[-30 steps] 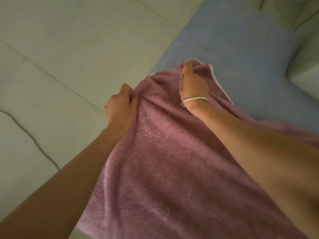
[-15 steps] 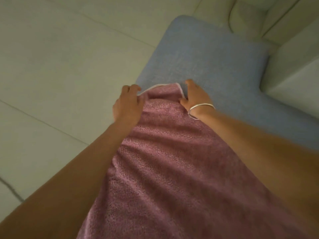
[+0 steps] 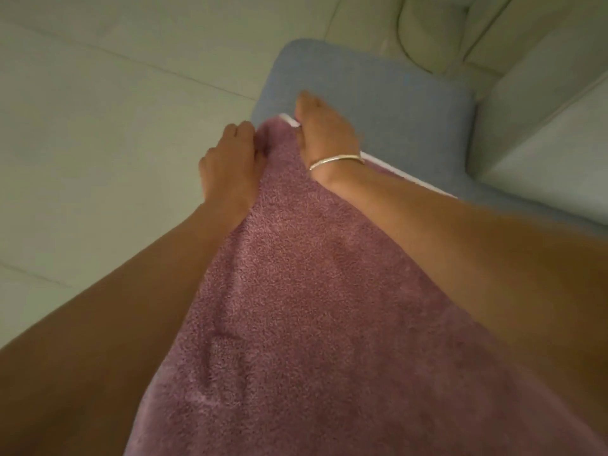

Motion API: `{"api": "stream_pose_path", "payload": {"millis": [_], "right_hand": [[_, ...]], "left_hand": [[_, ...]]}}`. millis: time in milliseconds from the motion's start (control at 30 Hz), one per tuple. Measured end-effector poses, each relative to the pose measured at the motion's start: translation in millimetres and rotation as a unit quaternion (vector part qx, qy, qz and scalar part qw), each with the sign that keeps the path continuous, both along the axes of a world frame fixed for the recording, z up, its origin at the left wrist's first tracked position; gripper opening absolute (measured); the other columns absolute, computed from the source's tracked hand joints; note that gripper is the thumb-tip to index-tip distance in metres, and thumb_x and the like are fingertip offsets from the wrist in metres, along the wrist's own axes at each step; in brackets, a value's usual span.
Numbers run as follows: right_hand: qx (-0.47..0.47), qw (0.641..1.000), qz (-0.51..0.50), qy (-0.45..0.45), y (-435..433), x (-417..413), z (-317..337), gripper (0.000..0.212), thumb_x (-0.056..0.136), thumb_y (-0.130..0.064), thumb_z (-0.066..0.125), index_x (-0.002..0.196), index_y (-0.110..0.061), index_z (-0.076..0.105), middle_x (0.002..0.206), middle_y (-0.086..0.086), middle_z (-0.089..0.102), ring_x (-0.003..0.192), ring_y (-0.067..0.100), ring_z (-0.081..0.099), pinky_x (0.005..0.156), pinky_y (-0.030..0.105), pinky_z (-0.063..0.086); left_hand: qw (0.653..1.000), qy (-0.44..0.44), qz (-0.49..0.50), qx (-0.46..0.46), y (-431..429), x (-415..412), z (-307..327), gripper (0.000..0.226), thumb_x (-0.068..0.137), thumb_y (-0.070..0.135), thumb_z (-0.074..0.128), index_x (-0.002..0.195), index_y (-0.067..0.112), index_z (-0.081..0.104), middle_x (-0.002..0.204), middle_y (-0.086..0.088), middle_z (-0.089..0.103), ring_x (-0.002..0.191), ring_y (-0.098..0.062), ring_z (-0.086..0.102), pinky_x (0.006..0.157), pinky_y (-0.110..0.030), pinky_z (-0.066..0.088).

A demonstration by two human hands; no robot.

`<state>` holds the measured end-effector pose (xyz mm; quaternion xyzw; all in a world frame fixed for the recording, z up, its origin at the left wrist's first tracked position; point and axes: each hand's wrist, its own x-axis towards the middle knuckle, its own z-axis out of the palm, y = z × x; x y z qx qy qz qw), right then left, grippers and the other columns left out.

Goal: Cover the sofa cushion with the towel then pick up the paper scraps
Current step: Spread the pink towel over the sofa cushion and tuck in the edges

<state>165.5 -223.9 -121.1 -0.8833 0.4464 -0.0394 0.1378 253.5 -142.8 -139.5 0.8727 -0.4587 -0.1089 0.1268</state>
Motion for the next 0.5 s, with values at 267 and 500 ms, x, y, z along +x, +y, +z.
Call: {"api": "stream_pose_path", "payload": {"millis": [267, 500], "right_hand": [[0.084, 0.996, 0.01, -0.039, 14, -75, -35, 0.046, 0.09, 0.002, 0.04, 0.135, -0.009, 0.039, 0.135, 0.014, 0.042, 0.108, 0.035, 0.055, 0.088, 0.042, 0.048], [0.109, 0.982, -0.091, 0.127, -14, -124, -30, 0.031, 0.096, -0.017, 0.041, 0.125, -0.007, 0.044, 0.122, 0.018, 0.055, 0.109, 0.034, 0.056, 0.086, 0.038, 0.047]], "left_hand": [[0.998, -0.017, -0.053, 0.041, -4, -13, -15, 0.031, 0.094, 0.008, 0.039, 0.125, 0.009, 0.042, 0.135, -0.015, 0.037, 0.103, -0.04, 0.054, 0.078, -0.047, 0.043], [0.95, -0.062, -0.227, 0.204, -51, -7, -3, 0.032, 0.091, 0.019, 0.047, 0.123, 0.017, 0.051, 0.126, -0.013, 0.051, 0.113, -0.033, 0.053, 0.087, -0.039, 0.043]]}}
